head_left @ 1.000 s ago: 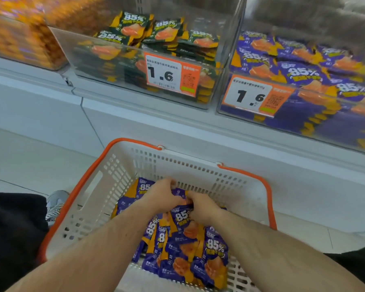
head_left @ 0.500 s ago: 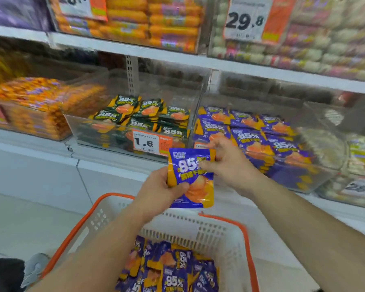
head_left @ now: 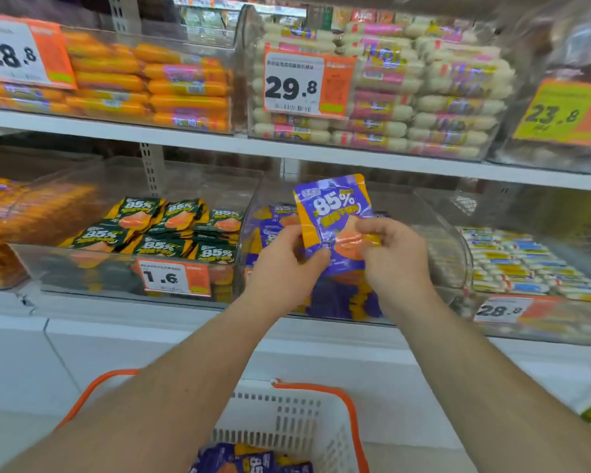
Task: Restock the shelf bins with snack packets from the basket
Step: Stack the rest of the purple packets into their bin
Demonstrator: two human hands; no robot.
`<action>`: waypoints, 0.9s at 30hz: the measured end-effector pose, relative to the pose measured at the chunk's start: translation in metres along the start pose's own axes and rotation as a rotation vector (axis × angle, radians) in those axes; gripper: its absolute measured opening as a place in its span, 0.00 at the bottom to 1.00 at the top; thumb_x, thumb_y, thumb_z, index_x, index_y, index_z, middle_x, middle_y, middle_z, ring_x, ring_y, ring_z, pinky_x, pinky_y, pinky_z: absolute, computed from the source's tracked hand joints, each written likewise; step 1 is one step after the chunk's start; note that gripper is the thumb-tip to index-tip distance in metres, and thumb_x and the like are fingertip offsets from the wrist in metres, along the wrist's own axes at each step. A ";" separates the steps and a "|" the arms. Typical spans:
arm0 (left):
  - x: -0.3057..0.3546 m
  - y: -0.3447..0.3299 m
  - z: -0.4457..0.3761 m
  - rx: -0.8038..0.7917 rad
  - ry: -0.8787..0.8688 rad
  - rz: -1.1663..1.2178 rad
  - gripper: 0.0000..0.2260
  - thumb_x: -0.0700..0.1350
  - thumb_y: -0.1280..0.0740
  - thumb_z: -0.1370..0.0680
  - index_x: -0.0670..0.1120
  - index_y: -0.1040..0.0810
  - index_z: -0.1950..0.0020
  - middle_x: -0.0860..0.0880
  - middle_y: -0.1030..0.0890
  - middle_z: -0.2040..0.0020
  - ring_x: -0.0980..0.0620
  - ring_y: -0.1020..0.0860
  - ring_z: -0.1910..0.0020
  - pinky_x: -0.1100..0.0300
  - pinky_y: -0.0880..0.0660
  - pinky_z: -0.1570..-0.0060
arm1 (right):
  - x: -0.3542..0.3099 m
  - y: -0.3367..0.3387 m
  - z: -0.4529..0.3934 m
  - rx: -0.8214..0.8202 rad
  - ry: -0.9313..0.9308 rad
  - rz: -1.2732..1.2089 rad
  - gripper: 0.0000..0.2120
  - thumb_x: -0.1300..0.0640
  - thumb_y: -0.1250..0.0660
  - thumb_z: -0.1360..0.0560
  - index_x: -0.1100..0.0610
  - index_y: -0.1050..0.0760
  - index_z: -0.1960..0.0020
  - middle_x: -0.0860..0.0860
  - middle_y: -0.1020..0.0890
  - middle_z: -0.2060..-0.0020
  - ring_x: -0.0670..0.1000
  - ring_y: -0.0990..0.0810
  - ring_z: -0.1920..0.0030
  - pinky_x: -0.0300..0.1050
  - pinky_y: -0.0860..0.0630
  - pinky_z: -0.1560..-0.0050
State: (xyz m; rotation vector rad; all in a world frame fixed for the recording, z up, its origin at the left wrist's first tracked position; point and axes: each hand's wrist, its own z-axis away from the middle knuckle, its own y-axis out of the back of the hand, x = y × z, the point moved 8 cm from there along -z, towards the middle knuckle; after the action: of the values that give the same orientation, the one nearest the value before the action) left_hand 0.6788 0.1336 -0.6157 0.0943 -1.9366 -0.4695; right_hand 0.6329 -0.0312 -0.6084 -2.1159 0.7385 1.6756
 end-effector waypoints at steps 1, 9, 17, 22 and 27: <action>0.003 -0.009 -0.003 -0.029 -0.052 -0.146 0.17 0.56 0.32 0.27 0.54 0.24 0.39 0.54 0.18 0.43 0.51 0.21 0.44 0.49 0.25 0.42 | 0.000 0.014 -0.010 0.066 -0.022 0.005 0.18 0.74 0.35 0.29 0.50 0.21 0.58 0.50 0.16 0.50 0.51 0.17 0.53 0.49 0.18 0.61; -0.004 -0.048 0.012 -0.079 -0.267 -0.765 0.18 0.55 0.40 0.20 0.55 0.27 0.31 0.55 0.23 0.36 0.51 0.31 0.34 0.55 0.46 0.37 | 0.069 0.086 -0.072 0.172 -0.225 0.282 0.12 0.61 0.28 0.36 0.47 0.20 0.57 0.52 0.16 0.57 0.58 0.15 0.57 0.59 0.18 0.63; -0.006 -0.048 0.013 -0.055 -0.263 -0.771 0.17 0.53 0.38 0.21 0.55 0.26 0.32 0.55 0.23 0.36 0.52 0.30 0.35 0.54 0.43 0.37 | 0.029 0.076 -0.051 0.115 -0.083 0.857 0.09 0.58 0.35 0.23 0.61 0.18 0.51 0.59 0.17 0.52 0.60 0.20 0.50 0.48 0.23 0.49; -0.007 -0.048 0.014 -0.056 -0.275 -0.774 0.18 0.51 0.38 0.22 0.55 0.26 0.32 0.55 0.23 0.36 0.52 0.30 0.36 0.56 0.44 0.37 | 0.033 0.071 -0.046 0.027 -0.144 1.116 0.09 0.58 0.38 0.24 0.59 0.21 0.48 0.60 0.19 0.50 0.60 0.22 0.52 0.45 0.27 0.55; -0.007 -0.049 0.014 -0.074 -0.266 -0.762 0.18 0.50 0.37 0.23 0.55 0.26 0.32 0.55 0.23 0.36 0.51 0.30 0.36 0.56 0.45 0.37 | 0.032 0.071 -0.044 0.020 -0.160 1.220 0.07 0.55 0.36 0.24 0.57 0.23 0.50 0.59 0.19 0.50 0.60 0.23 0.54 0.45 0.29 0.58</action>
State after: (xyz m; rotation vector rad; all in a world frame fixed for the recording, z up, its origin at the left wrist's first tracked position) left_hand 0.6616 0.0951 -0.6445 0.7717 -2.0961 -1.0967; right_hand 0.6309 -0.1193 -0.6251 -1.4639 2.2340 2.2404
